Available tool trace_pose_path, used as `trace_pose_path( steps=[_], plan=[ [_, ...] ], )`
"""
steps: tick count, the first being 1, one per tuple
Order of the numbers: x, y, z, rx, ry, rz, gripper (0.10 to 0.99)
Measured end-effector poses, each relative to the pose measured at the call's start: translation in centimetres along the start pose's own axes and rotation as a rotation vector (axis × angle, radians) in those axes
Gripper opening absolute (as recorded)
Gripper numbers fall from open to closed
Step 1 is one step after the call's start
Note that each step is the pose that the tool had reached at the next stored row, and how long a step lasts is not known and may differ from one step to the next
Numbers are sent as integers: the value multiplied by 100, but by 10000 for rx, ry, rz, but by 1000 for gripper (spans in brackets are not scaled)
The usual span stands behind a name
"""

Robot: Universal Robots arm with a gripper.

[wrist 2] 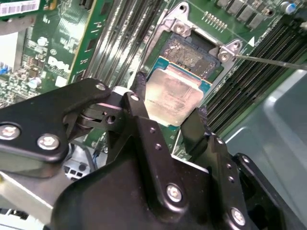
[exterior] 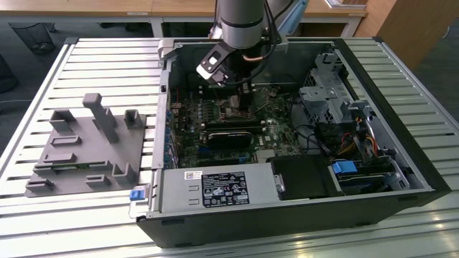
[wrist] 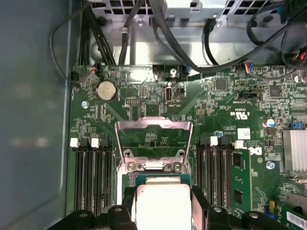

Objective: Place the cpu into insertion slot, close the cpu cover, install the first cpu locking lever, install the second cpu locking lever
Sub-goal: 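Place the cpu into insertion slot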

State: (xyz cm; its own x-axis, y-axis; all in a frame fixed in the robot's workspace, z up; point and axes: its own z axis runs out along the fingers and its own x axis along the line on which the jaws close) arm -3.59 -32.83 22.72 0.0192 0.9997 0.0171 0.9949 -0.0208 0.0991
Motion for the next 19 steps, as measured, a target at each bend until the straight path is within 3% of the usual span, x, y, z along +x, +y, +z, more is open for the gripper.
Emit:
trace_pose_path(
  steps=[19],
  plan=[
    [36,-98,206,2,9,-3,545]
  ],
)
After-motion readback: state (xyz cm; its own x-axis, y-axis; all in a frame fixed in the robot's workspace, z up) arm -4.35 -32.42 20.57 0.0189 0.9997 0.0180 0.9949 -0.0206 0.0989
